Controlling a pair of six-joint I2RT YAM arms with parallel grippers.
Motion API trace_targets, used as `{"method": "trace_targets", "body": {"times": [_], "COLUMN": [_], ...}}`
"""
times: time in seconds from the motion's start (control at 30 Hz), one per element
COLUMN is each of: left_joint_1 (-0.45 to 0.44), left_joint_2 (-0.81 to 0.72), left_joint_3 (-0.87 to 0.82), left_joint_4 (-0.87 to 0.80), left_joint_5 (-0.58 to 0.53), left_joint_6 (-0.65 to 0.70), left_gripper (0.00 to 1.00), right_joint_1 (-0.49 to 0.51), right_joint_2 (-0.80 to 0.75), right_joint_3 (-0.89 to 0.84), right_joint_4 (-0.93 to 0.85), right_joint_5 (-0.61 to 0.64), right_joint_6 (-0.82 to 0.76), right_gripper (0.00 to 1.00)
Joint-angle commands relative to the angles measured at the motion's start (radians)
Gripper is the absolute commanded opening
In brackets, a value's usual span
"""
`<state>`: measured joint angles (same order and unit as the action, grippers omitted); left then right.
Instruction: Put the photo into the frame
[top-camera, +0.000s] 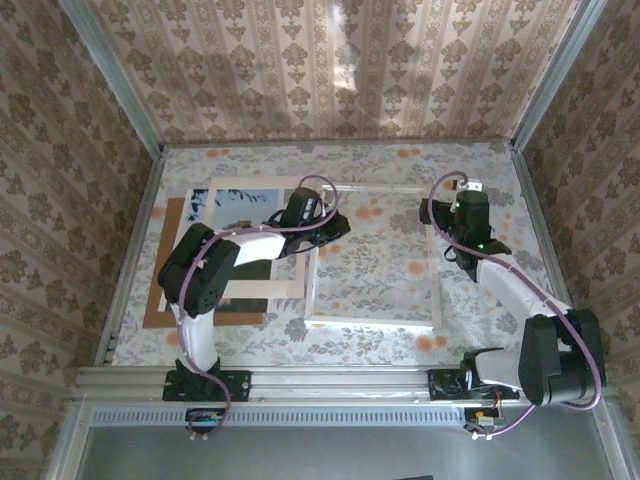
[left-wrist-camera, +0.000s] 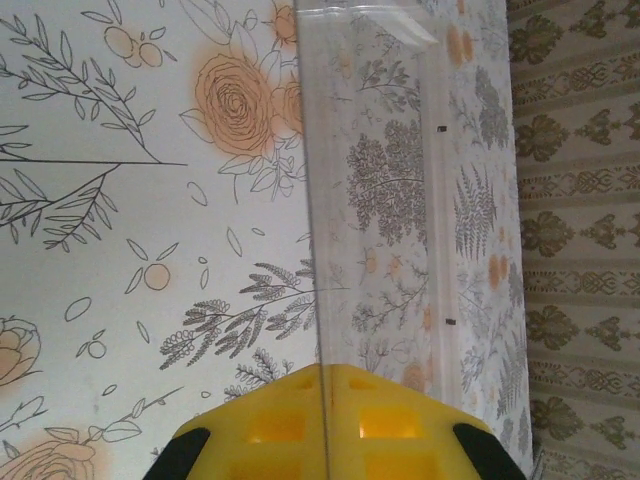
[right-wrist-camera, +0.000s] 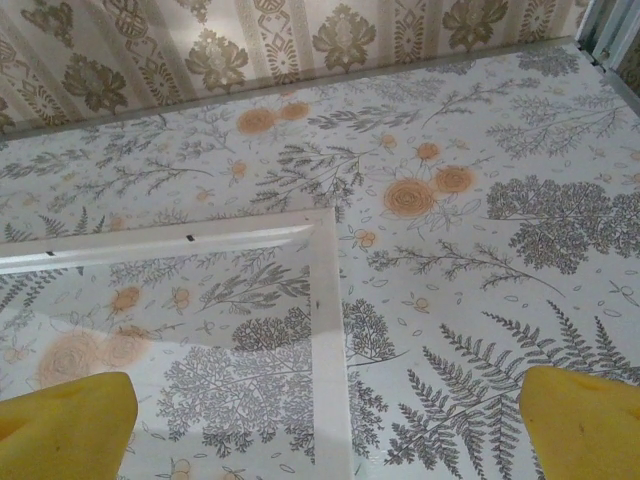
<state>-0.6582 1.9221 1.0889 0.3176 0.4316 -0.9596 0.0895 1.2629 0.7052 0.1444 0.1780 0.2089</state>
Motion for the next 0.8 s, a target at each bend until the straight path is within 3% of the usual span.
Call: {"method": "trace_targets", "body": {"times": [0.0,0.77], "left_joint_1": [0.006,0.010], "left_joint_2": [0.027,0.029], "left_joint_3": [0.000,-0.027], "left_joint_4": [-0.033,-0.096], "left_joint_5": [0.008,0.007], "left_joint_6": [0.036,0.038], "left_gripper": [0.00,0.00], "right_joint_1": [0.007,0.012], "right_joint_2": [0.007,0.022], "right_joint_3": [0.027,0.007], "right_joint_4": [-0.014,0.008], "right_joint_5": [-0.003,0.011], "right_joint_6": [-0.013,-0.025], "right_gripper": [1.00,1.00]}}
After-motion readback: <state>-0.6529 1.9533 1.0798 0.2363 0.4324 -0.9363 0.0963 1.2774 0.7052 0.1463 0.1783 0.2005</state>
